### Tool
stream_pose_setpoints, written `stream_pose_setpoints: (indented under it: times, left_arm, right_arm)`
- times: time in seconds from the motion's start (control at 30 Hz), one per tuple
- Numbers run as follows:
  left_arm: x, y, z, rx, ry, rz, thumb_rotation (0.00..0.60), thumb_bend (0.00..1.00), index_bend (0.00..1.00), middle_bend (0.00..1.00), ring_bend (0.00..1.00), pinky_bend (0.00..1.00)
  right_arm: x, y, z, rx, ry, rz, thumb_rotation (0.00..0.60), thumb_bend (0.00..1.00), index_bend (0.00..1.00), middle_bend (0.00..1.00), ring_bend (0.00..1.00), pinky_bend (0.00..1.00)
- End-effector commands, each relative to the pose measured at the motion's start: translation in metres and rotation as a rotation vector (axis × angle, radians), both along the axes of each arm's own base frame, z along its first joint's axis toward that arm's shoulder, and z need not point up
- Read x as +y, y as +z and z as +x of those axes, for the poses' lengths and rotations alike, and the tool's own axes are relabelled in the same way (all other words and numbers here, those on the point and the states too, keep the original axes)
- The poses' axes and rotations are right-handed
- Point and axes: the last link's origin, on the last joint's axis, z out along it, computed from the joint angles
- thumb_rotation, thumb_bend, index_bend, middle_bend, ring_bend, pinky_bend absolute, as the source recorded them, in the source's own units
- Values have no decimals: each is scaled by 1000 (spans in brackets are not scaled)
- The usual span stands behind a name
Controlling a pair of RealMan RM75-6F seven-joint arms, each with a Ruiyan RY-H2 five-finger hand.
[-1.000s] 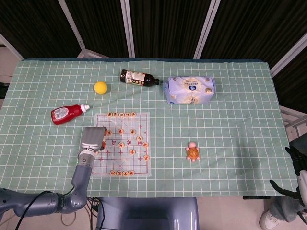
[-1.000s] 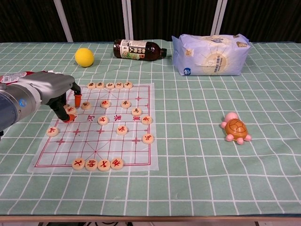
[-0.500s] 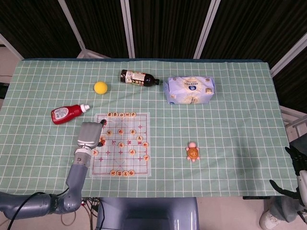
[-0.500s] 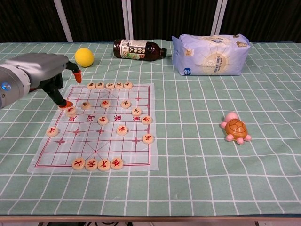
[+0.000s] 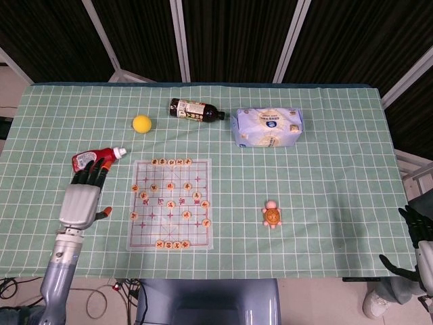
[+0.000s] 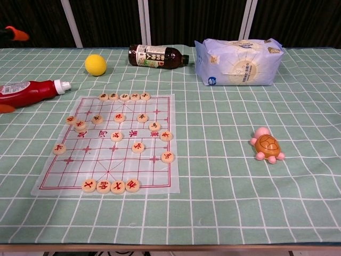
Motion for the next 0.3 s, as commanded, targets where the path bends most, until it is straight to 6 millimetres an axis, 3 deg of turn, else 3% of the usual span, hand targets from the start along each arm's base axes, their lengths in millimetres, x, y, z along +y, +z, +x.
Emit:
stream_pose_setpoints:
  times: [0.03, 0.17, 0.3]
  left_arm:
    - [-31, 22, -32, 21, 0, 38, 600, 34, 0, 0, 0, 102]
    - [-54, 35, -55, 37, -3, 57, 600, 25, 0, 0, 0, 62]
    - [-65, 41, -61, -1, -6, 68, 600, 25, 0, 0, 0, 56]
  right_arm:
    - [0, -1, 1, 30, 17, -3, 600, 249, 0, 0, 0, 0]
    - [1, -3, 1, 54, 26, -1, 600, 249, 0, 0, 0, 0]
    - [1, -4, 0, 71, 31, -5, 600, 249, 0, 0, 0, 0]
